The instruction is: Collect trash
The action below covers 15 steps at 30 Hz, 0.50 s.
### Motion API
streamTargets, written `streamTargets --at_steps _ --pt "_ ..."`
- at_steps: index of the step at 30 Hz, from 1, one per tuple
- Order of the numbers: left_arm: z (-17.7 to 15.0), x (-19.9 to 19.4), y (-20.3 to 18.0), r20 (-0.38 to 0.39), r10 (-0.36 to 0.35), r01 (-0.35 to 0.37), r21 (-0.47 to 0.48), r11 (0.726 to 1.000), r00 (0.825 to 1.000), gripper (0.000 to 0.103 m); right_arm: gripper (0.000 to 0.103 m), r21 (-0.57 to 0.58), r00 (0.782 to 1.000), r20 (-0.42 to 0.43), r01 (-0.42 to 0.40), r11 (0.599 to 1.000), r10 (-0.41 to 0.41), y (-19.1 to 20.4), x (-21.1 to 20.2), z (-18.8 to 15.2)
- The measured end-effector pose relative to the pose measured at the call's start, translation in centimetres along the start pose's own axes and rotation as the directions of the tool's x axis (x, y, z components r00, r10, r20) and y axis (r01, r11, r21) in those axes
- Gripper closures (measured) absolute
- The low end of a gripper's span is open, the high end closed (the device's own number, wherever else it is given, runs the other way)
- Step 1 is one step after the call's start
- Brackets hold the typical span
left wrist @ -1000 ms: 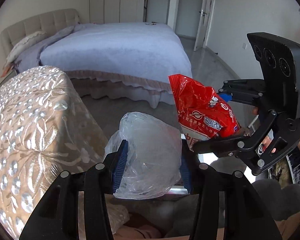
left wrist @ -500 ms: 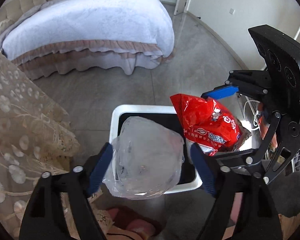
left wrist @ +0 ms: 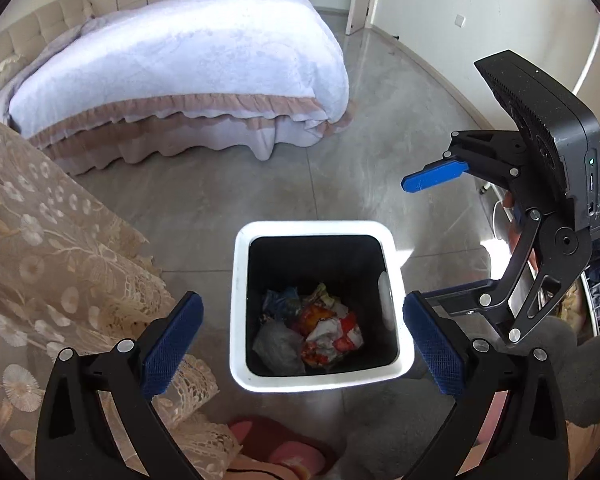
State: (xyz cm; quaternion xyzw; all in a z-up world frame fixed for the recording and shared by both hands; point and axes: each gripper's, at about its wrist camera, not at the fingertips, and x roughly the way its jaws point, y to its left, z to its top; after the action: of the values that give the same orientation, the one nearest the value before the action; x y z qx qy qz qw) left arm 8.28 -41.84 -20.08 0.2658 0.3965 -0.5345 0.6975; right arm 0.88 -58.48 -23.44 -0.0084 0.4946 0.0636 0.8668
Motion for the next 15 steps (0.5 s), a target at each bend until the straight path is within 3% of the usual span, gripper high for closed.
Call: streamTargets --at_steps 4,8,15 --pt "0.2 -3.3 0.0 0.092 0.041 -0.039 -0.024 0.999 0.995 0.005 0.004 -0.03 0.997 0.071 0.017 0.999 -0.015 1.2 -2.1 1.5" --pt "-0.5 -7.1 -0.1 0.174 0.113 -0.107 -0.046 0.993 0.978 0.005 0.004 -0.058 0.985 0.169 0.036 0.998 -0.026 2.7 -4.5 3.4" --pt "-2.3 -13.9 0.1 0.297 0.288 -0.259 -0.136 0.956 0.91 0.005 0.004 -0.117 0.945 0.328 0.028 0.993 0.012 7.1 -8.2 7.1"
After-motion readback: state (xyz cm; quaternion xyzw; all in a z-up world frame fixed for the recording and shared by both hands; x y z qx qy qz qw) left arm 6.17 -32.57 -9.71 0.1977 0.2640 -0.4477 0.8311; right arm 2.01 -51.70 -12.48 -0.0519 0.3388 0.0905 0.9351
